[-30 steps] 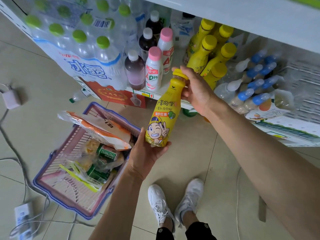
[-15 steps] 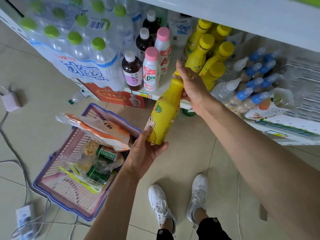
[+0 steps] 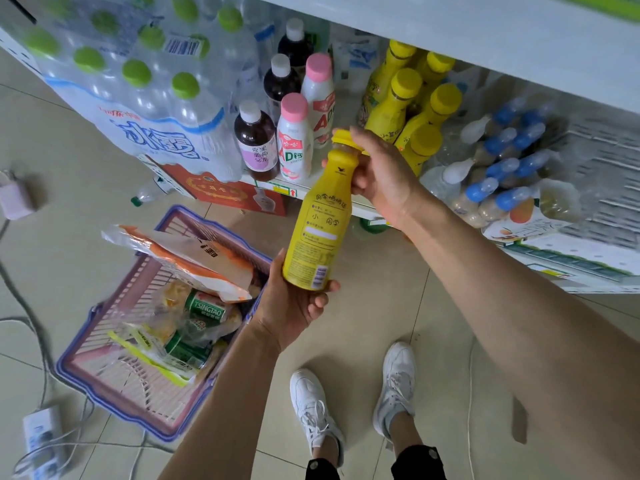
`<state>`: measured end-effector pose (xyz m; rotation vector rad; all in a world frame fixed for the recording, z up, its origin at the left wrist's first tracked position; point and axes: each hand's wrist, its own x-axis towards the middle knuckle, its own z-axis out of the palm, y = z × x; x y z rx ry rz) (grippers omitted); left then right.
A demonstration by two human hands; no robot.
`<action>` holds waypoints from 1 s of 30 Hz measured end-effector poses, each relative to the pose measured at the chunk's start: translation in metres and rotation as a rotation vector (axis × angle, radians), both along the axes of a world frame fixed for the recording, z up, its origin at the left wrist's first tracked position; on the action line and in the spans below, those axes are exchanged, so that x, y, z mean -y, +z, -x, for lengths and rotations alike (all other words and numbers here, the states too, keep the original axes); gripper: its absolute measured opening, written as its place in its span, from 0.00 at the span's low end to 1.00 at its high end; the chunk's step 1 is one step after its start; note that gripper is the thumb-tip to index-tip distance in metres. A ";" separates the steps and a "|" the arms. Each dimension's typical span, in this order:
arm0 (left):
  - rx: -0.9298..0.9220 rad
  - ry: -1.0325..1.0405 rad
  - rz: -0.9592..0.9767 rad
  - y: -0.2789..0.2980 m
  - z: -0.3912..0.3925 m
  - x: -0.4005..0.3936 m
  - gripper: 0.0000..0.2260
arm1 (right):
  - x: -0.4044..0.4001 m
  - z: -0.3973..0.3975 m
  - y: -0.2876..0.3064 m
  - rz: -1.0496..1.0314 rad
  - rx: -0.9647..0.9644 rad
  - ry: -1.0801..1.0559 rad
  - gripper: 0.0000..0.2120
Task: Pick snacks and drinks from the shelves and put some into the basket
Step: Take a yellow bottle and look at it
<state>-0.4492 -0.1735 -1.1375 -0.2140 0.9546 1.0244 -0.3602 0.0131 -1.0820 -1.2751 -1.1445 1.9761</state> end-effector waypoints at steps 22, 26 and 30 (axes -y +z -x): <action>0.019 -0.070 0.075 -0.009 0.001 -0.016 0.26 | -0.005 -0.004 0.008 -0.124 0.163 -0.040 0.19; -0.045 0.038 0.030 -0.015 0.000 -0.017 0.25 | -0.004 -0.004 0.016 -0.190 0.205 0.025 0.14; -0.054 0.375 -0.076 -0.027 -0.001 -0.013 0.17 | -0.012 -0.005 0.026 -0.421 0.392 0.164 0.19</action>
